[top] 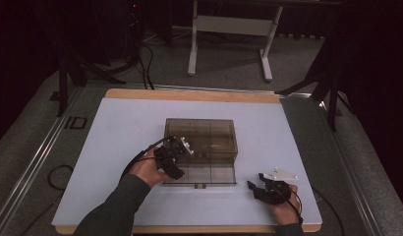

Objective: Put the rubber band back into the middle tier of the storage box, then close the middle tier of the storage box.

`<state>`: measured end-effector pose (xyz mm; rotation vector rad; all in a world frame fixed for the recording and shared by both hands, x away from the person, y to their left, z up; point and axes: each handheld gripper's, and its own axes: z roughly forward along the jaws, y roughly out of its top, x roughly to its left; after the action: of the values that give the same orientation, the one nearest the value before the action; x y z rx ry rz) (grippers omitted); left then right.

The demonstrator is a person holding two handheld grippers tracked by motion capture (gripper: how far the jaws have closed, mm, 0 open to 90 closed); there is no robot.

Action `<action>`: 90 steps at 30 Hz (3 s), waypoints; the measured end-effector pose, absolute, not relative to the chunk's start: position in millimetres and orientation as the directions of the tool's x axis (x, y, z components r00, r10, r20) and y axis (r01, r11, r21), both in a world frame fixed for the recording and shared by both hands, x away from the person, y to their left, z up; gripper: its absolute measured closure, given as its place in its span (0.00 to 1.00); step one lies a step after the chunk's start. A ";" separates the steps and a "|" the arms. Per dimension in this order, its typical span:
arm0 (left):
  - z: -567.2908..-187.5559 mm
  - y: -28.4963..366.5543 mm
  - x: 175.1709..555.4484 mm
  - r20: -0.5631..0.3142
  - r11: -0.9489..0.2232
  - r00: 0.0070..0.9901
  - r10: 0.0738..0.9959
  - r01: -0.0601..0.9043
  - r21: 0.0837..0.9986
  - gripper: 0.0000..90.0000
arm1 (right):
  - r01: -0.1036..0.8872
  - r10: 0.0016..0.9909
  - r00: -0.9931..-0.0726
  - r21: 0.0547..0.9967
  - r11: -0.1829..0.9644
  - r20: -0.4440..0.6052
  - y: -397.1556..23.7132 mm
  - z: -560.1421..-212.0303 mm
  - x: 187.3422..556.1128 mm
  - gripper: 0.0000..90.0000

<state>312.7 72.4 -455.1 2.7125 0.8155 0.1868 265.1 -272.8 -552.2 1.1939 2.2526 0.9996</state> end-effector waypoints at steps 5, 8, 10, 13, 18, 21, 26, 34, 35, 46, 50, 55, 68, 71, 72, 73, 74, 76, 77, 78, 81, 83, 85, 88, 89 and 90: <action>-453.6 73.2 311.7 0.039 -0.790 0.828 0.559 0.518 0.328 0.60 | 0.545 0.832 -0.555 0.748 0.379 -0.017 -272.8 -552.3 265.1 0.47; -452.2 74.3 311.5 0.039 -0.785 0.825 0.563 0.520 0.335 0.60 | 0.545 0.832 -0.555 0.747 0.380 -0.018 -272.8 -552.2 265.1 0.47; -450.9 75.2 311.2 0.040 -0.785 0.825 0.564 0.520 0.338 0.60 | 0.545 0.832 -0.555 0.748 0.379 -0.017 -272.8 -552.3 265.1 0.47; -448.8 76.9 310.3 0.040 -0.779 0.822 0.568 0.521 0.349 0.60 | 0.545 0.832 -0.555 0.748 0.379 -0.018 -272.8 -552.2 265.0 0.47; -446.8 79.5 310.0 0.040 -0.772 0.817 0.576 0.526 0.357 0.60 | 0.545 0.832 -0.555 0.748 0.379 -0.017 -272.9 -552.2 265.2 0.47; -446.1 80.6 309.8 0.042 -0.768 0.814 0.579 0.527 0.364 0.60 | 0.545 0.832 -0.555 0.748 0.379 -0.017 -272.8 -552.3 265.1 0.47; -444.3 82.5 309.2 0.041 -0.759 0.809 0.587 0.532 0.374 0.59 | 0.544 0.832 -0.555 0.748 0.379 -0.018 -272.8 -552.3 265.1 0.47; -441.2 89.2 309.5 0.029 -0.723 0.788 0.616 0.550 0.418 0.58 | 0.545 0.832 -0.555 0.748 0.379 -0.017 -272.8 -552.3 265.1 0.47; -441.1 90.0 309.4 0.029 -0.721 0.786 0.617 0.551 0.421 0.58 | 0.545 0.832 -0.554 0.748 0.379 -0.017 -272.7 -552.3 265.0 0.47; -437.9 94.5 307.4 0.025 -0.703 0.780 0.626 0.549 0.452 0.58 | 0.545 0.832 -0.555 0.748 0.378 -0.016 -272.9 -552.3 265.1 0.47; -437.4 95.2 306.6 0.026 -0.704 0.782 0.623 0.545 0.456 0.58 | 0.545 0.832 -0.555 0.748 0.378 -0.016 -272.9 -552.3 265.1 0.47; -437.2 96.8 305.9 0.024 -0.695 0.780 0.626 0.543 0.472 0.58 | 0.546 0.833 -0.554 0.748 0.377 -0.015 -272.8 -552.3 264.9 0.47; -435.5 103.6 302.5 0.030 -0.687 0.780 0.625 0.531 0.496 0.58 | 0.546 0.833 -0.553 0.748 0.377 -0.016 -272.7 -552.3 264.8 0.47; -435.5 105.1 301.8 0.031 -0.684 0.778 0.627 0.530 0.501 0.58 | 0.545 0.833 -0.554 0.749 0.377 -0.016 -272.7 -552.3 264.9 0.47; -435.8 105.6 301.3 0.030 -0.679 0.776 0.630 0.532 0.505 0.58 | 0.546 0.833 -0.553 0.748 0.376 -0.015 -272.7 -552.3 264.9 0.47; -436.0 106.2 300.9 0.029 -0.679 0.776 0.630 0.531 0.507 0.58 | 0.546 0.833 -0.553 0.748 0.377 -0.016 -272.7 -552.3 264.9 0.47; -436.3 106.6 300.0 0.032 -0.679 0.777 0.629 0.529 0.509 0.58 | 0.546 0.833 -0.553 0.748 0.377 -0.015 -272.7 -552.3 264.9 0.47; -436.7 107.3 297.1 0.035 -0.681 0.782 0.622 0.518 0.517 0.58 | 0.546 0.833 -0.553 0.748 0.376 -0.015 -272.7 -552.3 264.8 0.47; -436.8 107.8 295.6 0.036 -0.683 0.786 0.617 0.512 0.521 0.58 | 0.545 0.833 -0.553 0.749 0.377 -0.017 -272.7 -552.3 264.9 0.47; -436.9 108.3 294.0 0.040 -0.684 0.789 0.613 0.505 0.526 0.58 | 0.546 0.833 -0.553 0.748 0.377 -0.017 -272.7 -552.3 264.9 0.47; -436.6 110.0 289.7 0.044 -0.682 0.791 0.610 0.497 0.536 0.58 | 0.546 0.833 -0.553 0.748 0.377 -0.016 -272.7 -552.3 264.8 0.47; -436.2 110.7 287.3 0.045 -0.682 0.792 0.609 0.493 0.540 0.58 | 0.545 0.832 -0.554 0.748 0.378 -0.017 -272.8 -552.3 264.9 0.47; -436.1 110.8 285.0 0.047 -0.683 0.795 0.605 0.488 0.544 0.58 | 0.546 0.833 -0.553 0.748 0.377 -0.016 -272.7 -552.3 264.9 0.47; -435.9 109.7 282.8 0.050 -0.690 0.799 0.599 0.483 0.540 0.58 | 0.545 0.833 -0.554 0.749 0.378 -0.017 -272.7 -552.3 264.9 0.47; -435.7 108.9 281.9 0.053 -0.693 0.801 0.596 0.480 0.539 0.58 | 0.546 0.833 -0.553 0.748 0.377 -0.016 -272.7 -552.3 264.9 0.47; -435.9 108.4 281.3 0.052 -0.693 0.803 0.593 0.477 0.541 0.58 | 0.546 0.833 -0.554 0.748 0.377 -0.016 -272.7 -552.3 264.9 0.47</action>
<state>281.3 108.4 -435.9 2.4729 0.7935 0.3028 264.9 -272.7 -552.3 1.1958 2.2508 1.0006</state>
